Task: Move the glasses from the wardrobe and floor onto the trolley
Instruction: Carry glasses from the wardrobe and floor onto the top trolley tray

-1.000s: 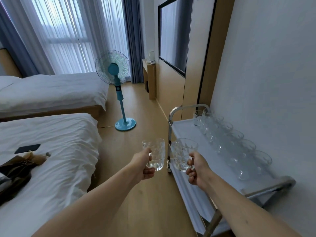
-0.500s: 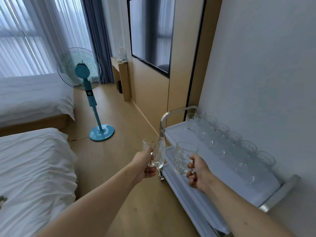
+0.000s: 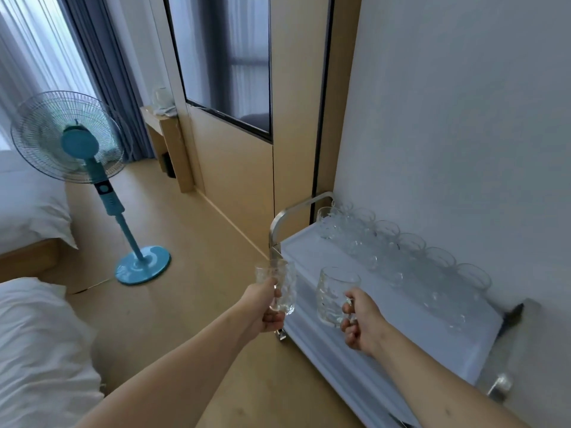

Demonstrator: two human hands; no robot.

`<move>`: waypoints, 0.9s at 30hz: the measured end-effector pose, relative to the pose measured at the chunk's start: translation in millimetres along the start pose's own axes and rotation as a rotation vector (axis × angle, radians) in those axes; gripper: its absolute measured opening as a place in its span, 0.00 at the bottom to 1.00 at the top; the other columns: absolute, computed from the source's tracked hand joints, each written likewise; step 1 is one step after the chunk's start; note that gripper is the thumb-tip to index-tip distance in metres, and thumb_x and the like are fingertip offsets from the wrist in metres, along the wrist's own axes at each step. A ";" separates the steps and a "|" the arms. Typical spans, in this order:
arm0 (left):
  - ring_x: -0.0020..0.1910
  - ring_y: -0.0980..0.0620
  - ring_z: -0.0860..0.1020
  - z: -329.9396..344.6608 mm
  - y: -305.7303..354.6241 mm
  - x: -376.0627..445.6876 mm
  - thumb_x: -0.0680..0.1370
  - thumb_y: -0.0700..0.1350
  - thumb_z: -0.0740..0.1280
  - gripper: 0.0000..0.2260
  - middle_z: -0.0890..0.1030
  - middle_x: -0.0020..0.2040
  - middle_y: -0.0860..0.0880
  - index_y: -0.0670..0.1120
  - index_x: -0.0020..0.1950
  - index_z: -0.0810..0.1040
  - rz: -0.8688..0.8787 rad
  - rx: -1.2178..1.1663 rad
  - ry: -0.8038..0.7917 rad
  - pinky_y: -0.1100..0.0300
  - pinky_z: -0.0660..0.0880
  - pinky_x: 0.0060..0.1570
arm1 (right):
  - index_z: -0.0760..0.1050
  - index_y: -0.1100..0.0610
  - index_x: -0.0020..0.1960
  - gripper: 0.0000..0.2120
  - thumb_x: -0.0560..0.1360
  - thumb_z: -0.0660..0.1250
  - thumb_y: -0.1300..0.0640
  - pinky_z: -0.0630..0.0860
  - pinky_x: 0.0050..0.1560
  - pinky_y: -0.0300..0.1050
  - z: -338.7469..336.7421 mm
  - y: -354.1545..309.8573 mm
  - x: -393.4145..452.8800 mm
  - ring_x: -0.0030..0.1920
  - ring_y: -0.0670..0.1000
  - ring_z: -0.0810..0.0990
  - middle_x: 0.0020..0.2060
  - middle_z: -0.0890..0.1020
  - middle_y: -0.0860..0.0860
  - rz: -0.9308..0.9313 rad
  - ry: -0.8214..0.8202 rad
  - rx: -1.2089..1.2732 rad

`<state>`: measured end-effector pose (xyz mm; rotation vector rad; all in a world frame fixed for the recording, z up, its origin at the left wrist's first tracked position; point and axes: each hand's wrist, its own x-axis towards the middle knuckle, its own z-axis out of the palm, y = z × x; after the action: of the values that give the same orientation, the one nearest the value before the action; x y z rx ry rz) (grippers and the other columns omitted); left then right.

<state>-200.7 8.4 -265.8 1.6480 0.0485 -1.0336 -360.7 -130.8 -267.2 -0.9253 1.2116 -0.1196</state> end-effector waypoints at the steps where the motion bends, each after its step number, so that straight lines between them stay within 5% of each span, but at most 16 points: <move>1: 0.29 0.48 0.71 1.6 6.7 12.1 0.81 0.56 0.62 0.15 0.77 0.39 0.40 0.43 0.51 0.73 0.006 0.005 -0.020 0.56 0.77 0.33 | 0.64 0.51 0.32 0.16 0.76 0.60 0.49 0.56 0.25 0.33 2.9 -7.9 9.5 0.23 0.45 0.57 0.24 0.66 0.49 -0.001 -0.003 -0.003; 20: 0.30 0.48 0.74 48.1 90.5 175.3 0.82 0.56 0.62 0.15 0.78 0.38 0.42 0.44 0.51 0.74 -0.102 0.127 -0.018 0.53 0.81 0.39 | 0.64 0.51 0.32 0.16 0.76 0.60 0.49 0.56 0.25 0.34 22.3 -96.2 175.3 0.24 0.46 0.57 0.23 0.65 0.48 0.116 0.049 0.028; 27: 0.38 0.45 0.77 55.7 83.7 232.1 0.83 0.57 0.63 0.18 0.78 0.41 0.41 0.41 0.53 0.76 -0.168 0.100 -0.053 0.52 0.83 0.41 | 0.65 0.52 0.34 0.15 0.76 0.61 0.47 0.59 0.27 0.39 29.4 -86.1 212.8 0.25 0.48 0.60 0.29 0.68 0.50 0.115 0.077 0.040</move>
<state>-47.5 -175.0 -348.3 1.7286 0.1029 -1.2242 -219.7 -284.6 -367.4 -0.8205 1.3260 -0.0880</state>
